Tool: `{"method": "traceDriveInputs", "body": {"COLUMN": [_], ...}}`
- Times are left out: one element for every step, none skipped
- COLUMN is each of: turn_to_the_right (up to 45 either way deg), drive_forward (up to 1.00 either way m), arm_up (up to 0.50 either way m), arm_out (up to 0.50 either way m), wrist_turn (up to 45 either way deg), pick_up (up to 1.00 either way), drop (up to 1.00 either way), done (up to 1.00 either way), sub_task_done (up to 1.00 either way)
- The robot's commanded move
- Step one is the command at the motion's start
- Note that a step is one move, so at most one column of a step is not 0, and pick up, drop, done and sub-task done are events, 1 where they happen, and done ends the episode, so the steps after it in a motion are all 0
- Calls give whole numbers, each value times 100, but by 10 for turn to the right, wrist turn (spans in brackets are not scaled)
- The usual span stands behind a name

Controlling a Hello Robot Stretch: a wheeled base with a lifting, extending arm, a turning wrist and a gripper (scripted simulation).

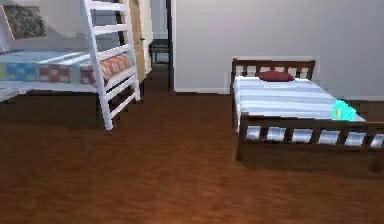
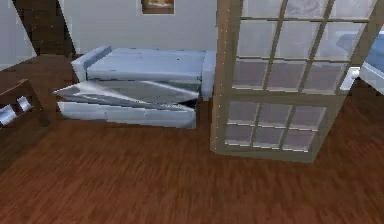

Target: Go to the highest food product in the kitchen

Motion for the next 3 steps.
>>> {"method": "traceDriveInputs", "body": {"turn_to_the_right": [150, 0, -240], "drive_forward": [0, 5, 0], "arm_up": [0, 0, 0], "arm_out": [0, 0, 0], "wrist_turn": [0, 0, 0], "pick_up": [0, 0, 0], "drop": [0, 0, 0], "done": [0, 0, 0], "sub_task_done": [0, 0, 0]}}
